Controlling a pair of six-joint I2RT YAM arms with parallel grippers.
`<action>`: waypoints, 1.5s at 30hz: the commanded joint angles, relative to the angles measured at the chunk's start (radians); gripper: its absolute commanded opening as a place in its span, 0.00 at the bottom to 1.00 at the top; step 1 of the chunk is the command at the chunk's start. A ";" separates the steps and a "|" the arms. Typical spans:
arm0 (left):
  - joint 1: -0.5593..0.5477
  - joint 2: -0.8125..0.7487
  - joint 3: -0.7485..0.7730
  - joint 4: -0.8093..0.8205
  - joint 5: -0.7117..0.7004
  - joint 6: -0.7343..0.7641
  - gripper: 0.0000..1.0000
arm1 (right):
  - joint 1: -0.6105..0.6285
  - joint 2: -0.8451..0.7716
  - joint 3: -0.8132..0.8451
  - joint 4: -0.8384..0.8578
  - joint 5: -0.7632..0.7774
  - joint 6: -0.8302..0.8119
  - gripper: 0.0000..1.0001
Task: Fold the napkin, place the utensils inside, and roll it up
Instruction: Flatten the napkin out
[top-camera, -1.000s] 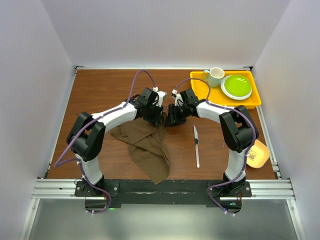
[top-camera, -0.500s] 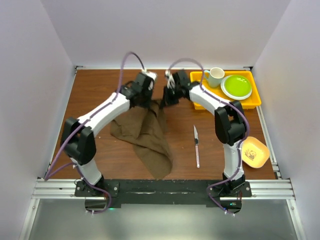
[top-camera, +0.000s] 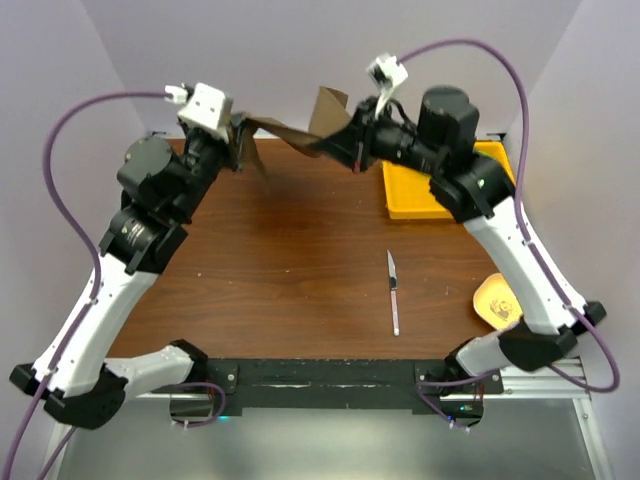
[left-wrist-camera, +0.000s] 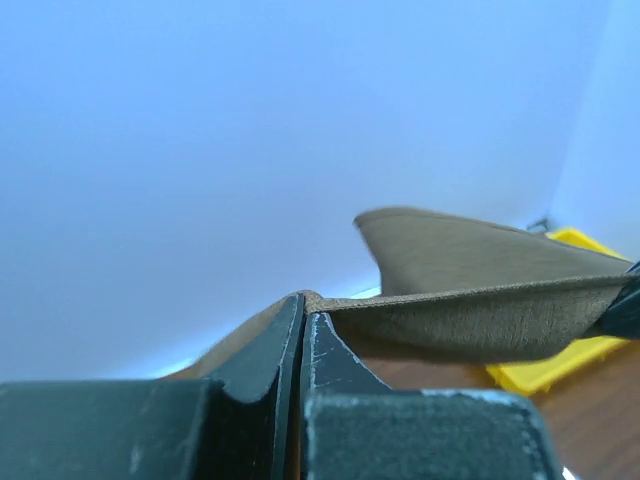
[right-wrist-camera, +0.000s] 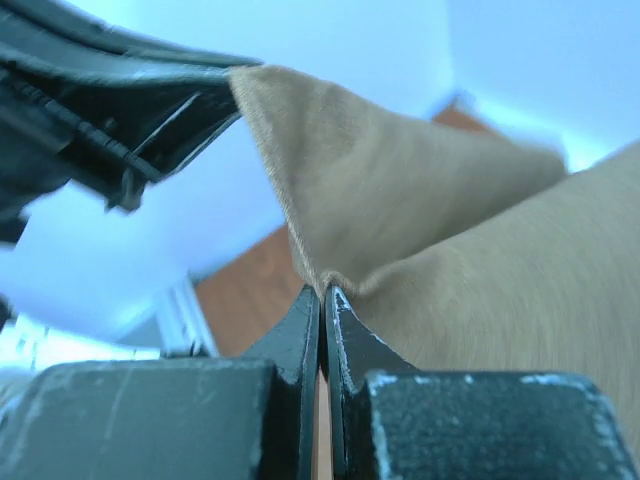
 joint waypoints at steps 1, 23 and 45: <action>0.095 -0.118 -0.212 -0.011 -0.352 0.106 0.00 | -0.043 -0.136 -0.340 -0.140 0.091 0.015 0.00; 0.083 -0.065 -0.423 -0.350 -0.100 -0.529 0.76 | 0.019 -0.020 -0.724 -0.301 0.190 0.037 0.94; 0.414 0.718 -0.362 -0.338 -0.032 -0.754 0.09 | -0.115 0.609 -0.176 -0.408 0.236 0.022 0.66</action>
